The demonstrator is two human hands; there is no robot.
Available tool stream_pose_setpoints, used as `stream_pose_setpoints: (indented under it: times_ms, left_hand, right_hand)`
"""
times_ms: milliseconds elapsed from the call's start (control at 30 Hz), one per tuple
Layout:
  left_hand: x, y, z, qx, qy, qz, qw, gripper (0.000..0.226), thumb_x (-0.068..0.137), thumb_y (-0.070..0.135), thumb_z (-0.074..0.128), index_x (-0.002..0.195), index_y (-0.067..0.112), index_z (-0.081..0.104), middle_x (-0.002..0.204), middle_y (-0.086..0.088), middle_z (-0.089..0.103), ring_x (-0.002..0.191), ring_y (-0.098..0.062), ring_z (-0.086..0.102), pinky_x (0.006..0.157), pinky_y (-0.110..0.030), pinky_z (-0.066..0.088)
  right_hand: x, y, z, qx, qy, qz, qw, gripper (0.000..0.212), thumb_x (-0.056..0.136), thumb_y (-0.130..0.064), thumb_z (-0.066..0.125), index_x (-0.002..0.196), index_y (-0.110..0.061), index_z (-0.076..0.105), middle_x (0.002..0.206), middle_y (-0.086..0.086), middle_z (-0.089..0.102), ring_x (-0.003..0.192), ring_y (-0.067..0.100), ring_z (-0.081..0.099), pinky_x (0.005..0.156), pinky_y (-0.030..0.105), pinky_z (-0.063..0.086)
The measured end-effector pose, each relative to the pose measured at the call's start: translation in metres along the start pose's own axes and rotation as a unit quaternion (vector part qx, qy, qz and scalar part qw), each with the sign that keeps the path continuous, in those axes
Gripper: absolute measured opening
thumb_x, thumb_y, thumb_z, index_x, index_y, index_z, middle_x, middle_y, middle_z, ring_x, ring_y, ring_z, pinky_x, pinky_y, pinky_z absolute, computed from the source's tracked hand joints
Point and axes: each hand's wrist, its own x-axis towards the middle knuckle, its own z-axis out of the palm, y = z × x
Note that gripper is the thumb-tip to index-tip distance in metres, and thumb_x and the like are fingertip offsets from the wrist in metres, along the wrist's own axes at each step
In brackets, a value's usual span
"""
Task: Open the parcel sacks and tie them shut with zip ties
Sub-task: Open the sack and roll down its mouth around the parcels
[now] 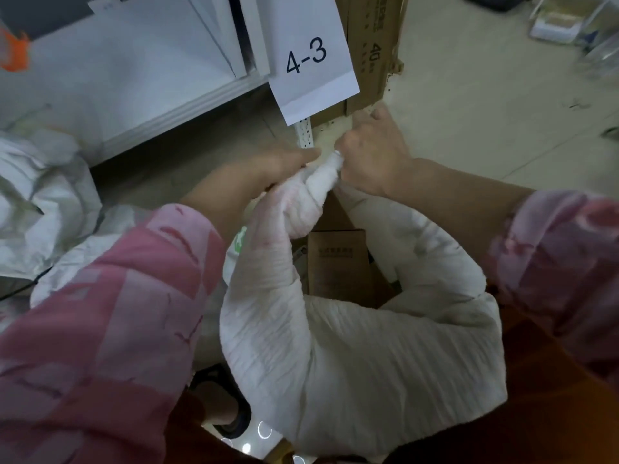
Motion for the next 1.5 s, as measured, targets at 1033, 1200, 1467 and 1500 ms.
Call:
stream_pose_setpoints:
  times_ms: [1033, 1200, 1467, 1500]
  left_hand:
    - [-0.021, -0.052, -0.018, 0.074, -0.008, 0.019, 0.997, 0.032, 0.094, 0.026, 0.056, 0.066, 0.009, 0.053, 0.060, -0.003, 0.048, 0.050, -0.011, 0.044, 0.050, -0.021, 0.034]
    - [-0.013, -0.079, -0.035, -0.354, -0.059, -0.051, 0.932, 0.026, 0.092, -0.001, 0.045, 0.069, 0.005, 0.055, 0.059, -0.006, 0.055, 0.048, -0.010, 0.052, 0.050, -0.022, 0.043]
    - [-0.025, -0.070, -0.035, -0.109, -0.027, -0.063, 0.992, 0.025, 0.092, 0.028, 0.056, 0.075, 0.010, 0.058, 0.068, -0.004, 0.054, 0.059, -0.013, 0.048, 0.054, -0.024, 0.042]
    - [-0.028, -0.070, -0.040, 0.006, 0.000, -0.056, 0.998, 0.037, 0.089, 0.046, 0.057, 0.073, 0.013, 0.056, 0.066, -0.002, 0.050, 0.055, -0.012, 0.041, 0.050, -0.023, 0.035]
  right_hand:
    - [0.048, -0.032, -0.010, 0.075, -0.167, 0.080, 0.980, 0.018, 0.091, -0.023, 0.048, 0.098, -0.009, 0.057, 0.078, 0.005, 0.051, 0.083, 0.023, 0.050, 0.091, 0.043, 0.033]
    - [0.027, -0.048, -0.002, 0.000, 0.085, -0.168, 0.982, 0.034, 0.077, -0.014, 0.064, 0.110, -0.010, 0.055, 0.107, 0.011, 0.060, 0.107, 0.031, 0.046, 0.090, 0.044, 0.033]
    - [0.041, -0.062, -0.004, -0.037, -0.056, -0.104, 0.992, 0.010, 0.090, -0.017, 0.048, 0.080, -0.015, 0.052, 0.073, 0.001, 0.046, 0.084, 0.022, 0.043, 0.092, 0.038, 0.028]
    - [0.045, -0.062, -0.003, -0.043, -0.090, -0.088, 0.991, 0.017, 0.092, -0.018, 0.045, 0.075, -0.014, 0.045, 0.067, -0.001, 0.039, 0.079, 0.020, 0.041, 0.091, 0.038, 0.029]
